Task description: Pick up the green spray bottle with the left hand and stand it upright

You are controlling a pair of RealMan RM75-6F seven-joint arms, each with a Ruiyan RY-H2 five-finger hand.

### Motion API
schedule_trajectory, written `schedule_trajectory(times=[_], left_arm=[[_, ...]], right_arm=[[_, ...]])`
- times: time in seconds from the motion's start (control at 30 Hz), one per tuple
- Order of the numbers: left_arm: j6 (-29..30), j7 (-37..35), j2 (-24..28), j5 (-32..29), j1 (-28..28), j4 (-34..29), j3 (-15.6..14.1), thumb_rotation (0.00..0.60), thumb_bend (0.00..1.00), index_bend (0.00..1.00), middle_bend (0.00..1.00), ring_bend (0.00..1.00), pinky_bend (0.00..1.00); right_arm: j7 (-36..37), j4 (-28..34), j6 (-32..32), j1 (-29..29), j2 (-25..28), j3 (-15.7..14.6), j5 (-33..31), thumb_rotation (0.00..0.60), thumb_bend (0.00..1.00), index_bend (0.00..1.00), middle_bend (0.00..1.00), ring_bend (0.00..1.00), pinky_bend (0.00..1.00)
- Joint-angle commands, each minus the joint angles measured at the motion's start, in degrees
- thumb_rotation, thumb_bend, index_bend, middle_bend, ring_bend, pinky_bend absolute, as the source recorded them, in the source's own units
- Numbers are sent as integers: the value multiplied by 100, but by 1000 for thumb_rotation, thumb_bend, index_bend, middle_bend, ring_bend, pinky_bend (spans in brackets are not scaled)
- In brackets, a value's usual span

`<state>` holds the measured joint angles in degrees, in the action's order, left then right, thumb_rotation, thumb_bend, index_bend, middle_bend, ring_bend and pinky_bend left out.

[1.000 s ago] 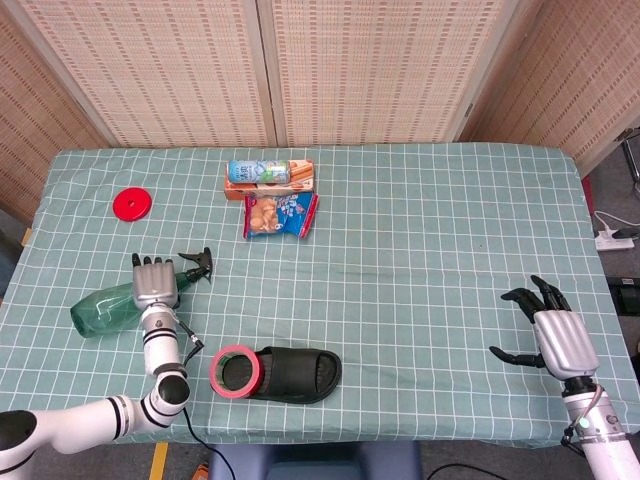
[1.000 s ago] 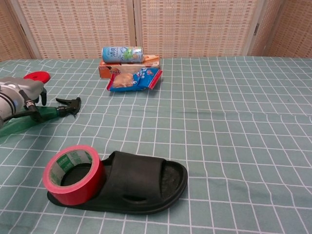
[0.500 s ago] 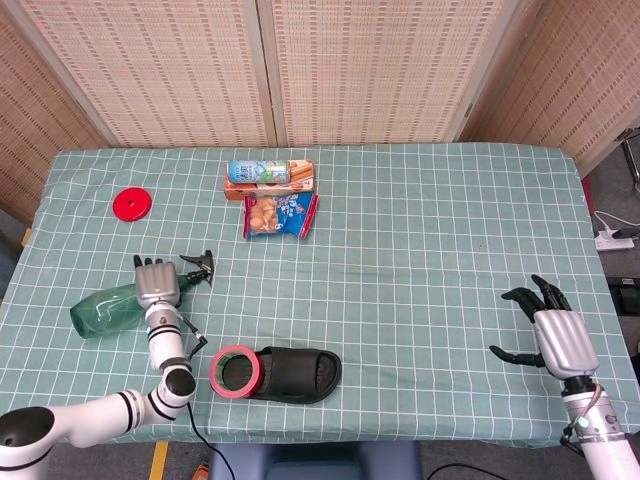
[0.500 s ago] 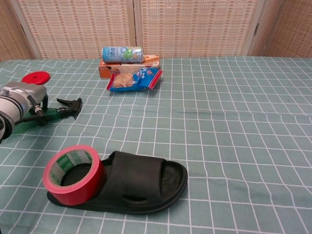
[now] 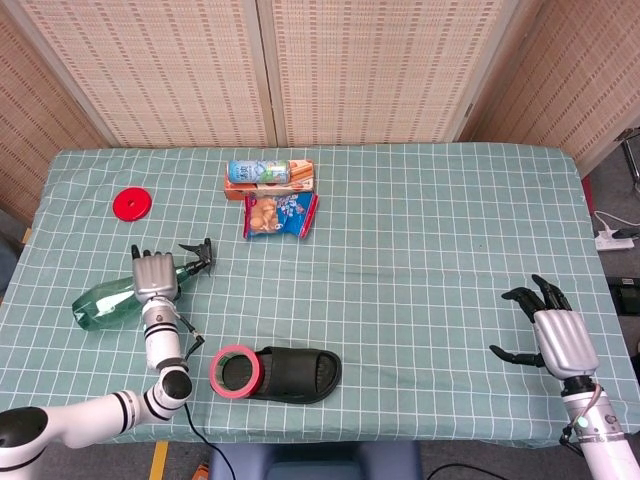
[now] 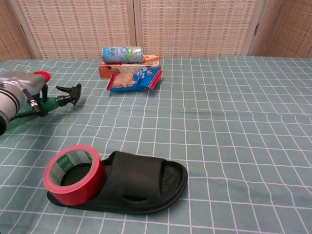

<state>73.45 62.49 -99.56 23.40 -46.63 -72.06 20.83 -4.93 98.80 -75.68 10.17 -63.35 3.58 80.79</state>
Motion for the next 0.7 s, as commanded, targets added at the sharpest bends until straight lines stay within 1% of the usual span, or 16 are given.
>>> schedule_trajectory(times=[0.03,0.17,0.27,0.37,0.47,0.6,0.7], left_arm=[[332,-370,370,449,110,-606,98,600,369,613,395,260,105],[768,-1049,908,1276,315,-1335,202,600,394,657,454,314,158],[941,-1559,1196,1758,466,-1560,264,600,424,707,514,367,196],[1022,-2122,1406,2058,616,-1637,389,600,447,744,563,405,219],[1076,-2795,1538,2311,760,-1604,557,600,449,756,582,419,223],[1081,-3642,1528,2503,893,-1403,746,600,442,739,591,423,223],[1025,-4290,1401,2537,945,-1216,907,600,441,735,592,424,216]], right_arm=[[-3,-1,0,0,-2,2,-4,600,0,279,232,8,105],[-28,-1,-18,-5,-14,5,-9,600,0,279,232,8,105],[-74,-3,-43,-13,-31,8,-9,600,0,279,232,9,105],[-135,-15,-77,-22,-57,13,-13,600,0,279,232,8,105],[-209,-25,-112,-30,-88,20,-20,600,0,279,232,9,105],[-316,-37,-163,-41,-135,29,-23,600,0,279,232,9,105],[-405,-42,-197,-47,-168,37,-29,600,0,279,232,9,105]])
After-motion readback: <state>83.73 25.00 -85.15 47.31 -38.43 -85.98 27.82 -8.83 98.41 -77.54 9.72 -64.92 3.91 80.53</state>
